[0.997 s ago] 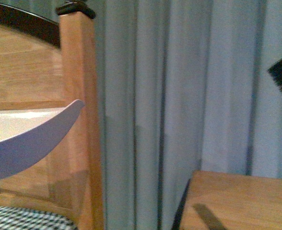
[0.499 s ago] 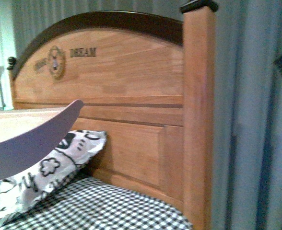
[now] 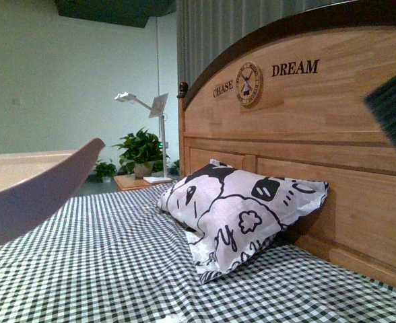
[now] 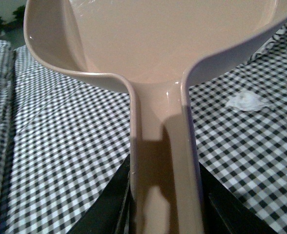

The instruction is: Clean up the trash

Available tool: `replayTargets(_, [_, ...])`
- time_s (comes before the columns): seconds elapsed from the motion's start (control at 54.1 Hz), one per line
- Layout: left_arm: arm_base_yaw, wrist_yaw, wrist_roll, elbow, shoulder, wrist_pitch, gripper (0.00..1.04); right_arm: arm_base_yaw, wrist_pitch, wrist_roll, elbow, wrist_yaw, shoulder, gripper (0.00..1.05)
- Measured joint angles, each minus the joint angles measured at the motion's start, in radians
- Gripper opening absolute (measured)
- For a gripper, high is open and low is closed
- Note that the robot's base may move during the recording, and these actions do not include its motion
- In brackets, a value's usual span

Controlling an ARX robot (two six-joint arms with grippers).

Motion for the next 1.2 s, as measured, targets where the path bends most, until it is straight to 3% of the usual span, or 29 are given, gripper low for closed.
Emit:
replayTargets(0.388, [-0.002,0.016,-0.01,0.0,-0.002,0.003,0.28,-0.002,-0.001,0.001,-0.001,0.011,-0.002,0.19])
replayTargets(0.573, [0.153,0.231,-0.117,0.021,0.108,0.245,0.28,-0.002,-0.001,0.001,-0.001,0.013,-0.002,0.19])
replayTargets(0.757, [0.309,0.352,-0.11,0.223,0.347,0.314,0.28,-0.002,-0.001,0.001,-0.001,0.012,-0.002,0.19])
replayTargets(0.905, [0.357,0.52,-0.053,0.423,0.563,0.342,0.28,-0.002,-0.001,0.001,-0.001,0.013,-0.002,0.19])
replayTargets(1.071, [0.372,0.75,0.145,0.588,0.748,0.163,0.28,-0.002,-0.001,0.001,-0.001,0.013,-0.002,0.19])
replayTargets(1.201, [0.393,0.779,0.335,0.68,0.863,-0.047,0.28,-0.002,-0.001,0.001,-0.001,0.013,-0.002,0.19])
